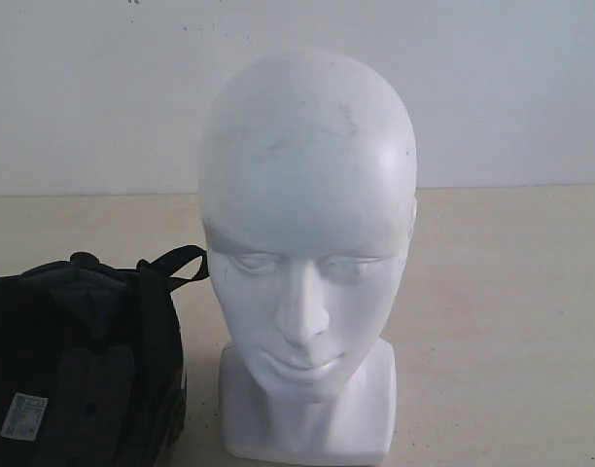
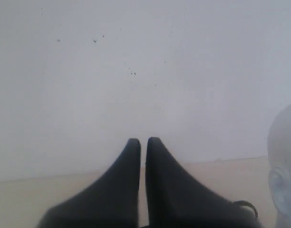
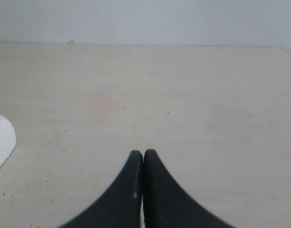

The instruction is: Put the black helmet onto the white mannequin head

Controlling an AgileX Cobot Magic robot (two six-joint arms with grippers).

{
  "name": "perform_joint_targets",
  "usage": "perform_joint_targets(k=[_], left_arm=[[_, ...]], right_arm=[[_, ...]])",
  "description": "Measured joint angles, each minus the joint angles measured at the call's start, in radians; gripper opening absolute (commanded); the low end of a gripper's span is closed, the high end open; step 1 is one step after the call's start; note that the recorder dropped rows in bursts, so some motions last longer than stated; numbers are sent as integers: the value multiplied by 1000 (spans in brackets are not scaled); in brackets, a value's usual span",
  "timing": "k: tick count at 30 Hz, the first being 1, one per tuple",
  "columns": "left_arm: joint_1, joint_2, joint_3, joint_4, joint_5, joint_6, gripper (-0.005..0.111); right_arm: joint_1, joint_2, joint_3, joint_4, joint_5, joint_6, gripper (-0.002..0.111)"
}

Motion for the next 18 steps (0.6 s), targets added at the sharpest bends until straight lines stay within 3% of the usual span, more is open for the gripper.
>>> perform_joint_targets(k=[8, 12, 18], left_arm=[[0, 0, -14, -40, -31, 4, 4], [0, 19, -33, -152, -52, 22, 4], [0, 150, -183, -313, 198, 144, 4]], right_arm=[[0, 0, 0, 0, 0, 0, 0], [0, 0, 0, 0, 0, 0, 0], [0, 0, 0, 0, 0, 0, 0]])
